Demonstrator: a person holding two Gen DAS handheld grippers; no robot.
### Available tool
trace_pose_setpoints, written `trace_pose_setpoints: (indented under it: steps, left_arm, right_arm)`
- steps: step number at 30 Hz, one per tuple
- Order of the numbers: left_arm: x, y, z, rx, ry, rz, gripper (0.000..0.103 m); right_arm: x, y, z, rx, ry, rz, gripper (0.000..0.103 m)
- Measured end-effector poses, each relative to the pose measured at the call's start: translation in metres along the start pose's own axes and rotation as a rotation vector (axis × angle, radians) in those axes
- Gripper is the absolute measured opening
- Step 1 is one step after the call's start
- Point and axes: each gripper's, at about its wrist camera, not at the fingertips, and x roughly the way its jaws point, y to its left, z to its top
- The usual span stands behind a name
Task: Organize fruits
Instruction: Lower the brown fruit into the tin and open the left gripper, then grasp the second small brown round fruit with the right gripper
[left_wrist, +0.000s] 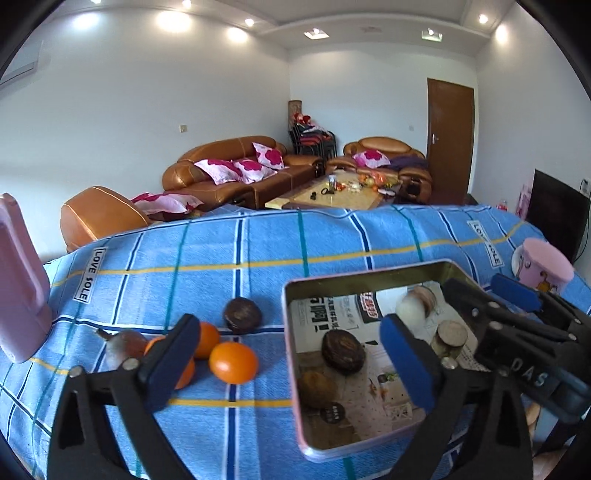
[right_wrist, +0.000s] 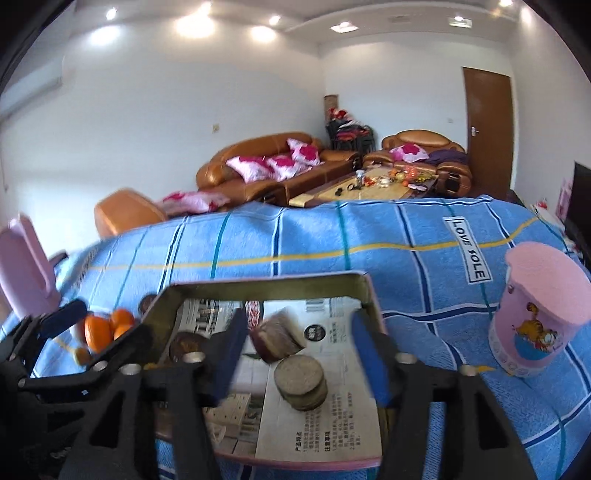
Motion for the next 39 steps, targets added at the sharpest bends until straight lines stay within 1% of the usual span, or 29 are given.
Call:
trace_pose_setpoints:
  steps: [1,5,12,17,20,22,28,36,39]
  left_arm:
    - [-0.002,0.001,0.000,0.002,-0.004,0.004,0.101]
    - [-0.007,0.006,-0.002,0.026,-0.020,0.036,0.103]
    - [-0.017,0.020,-0.004,0.026,-0.030,0.077,0.103]
    - [-0.023,0.037,-0.006,0.034,-0.039,0.110,0.103]
    - [-0.025,0.055,-0.009,0.019,-0.035,0.131,0.103]
    - [-0.024,0.066,-0.010,0.007,-0.027,0.139,0.103]
    - [-0.020,0.101,-0.015,-0.035,0.003,0.166,0.103]
    - [-0.018,0.140,-0.020,-0.064,0.018,0.194,0.103]
    - [-0.018,0.160,-0.022,-0.069,0.023,0.209,0.103]
  right_arm:
    - [-0.003,-0.001,0.001,0.010,-0.021,0.001,0.074]
    - [-0.009,0.002,0.002,-0.001,-0.068,-0.023,0.074]
    - [-0.017,0.007,0.001,-0.028,-0.123,-0.056,0.074]
    - [-0.023,0.012,-0.001,-0.056,-0.153,-0.106,0.074]
    - [-0.023,0.018,-0.004,-0.062,-0.139,-0.118,0.074]
    - [-0.021,0.023,-0.005,-0.053,-0.114,-0.115,0.074]
    - [-0.019,0.045,-0.012,-0.043,-0.056,-0.079,0.074]
    - [-0.019,0.099,-0.019,-0.089,-0.041,-0.023,0.074]
    - [-0.017,0.120,-0.022,-0.093,-0.026,-0.002,0.074]
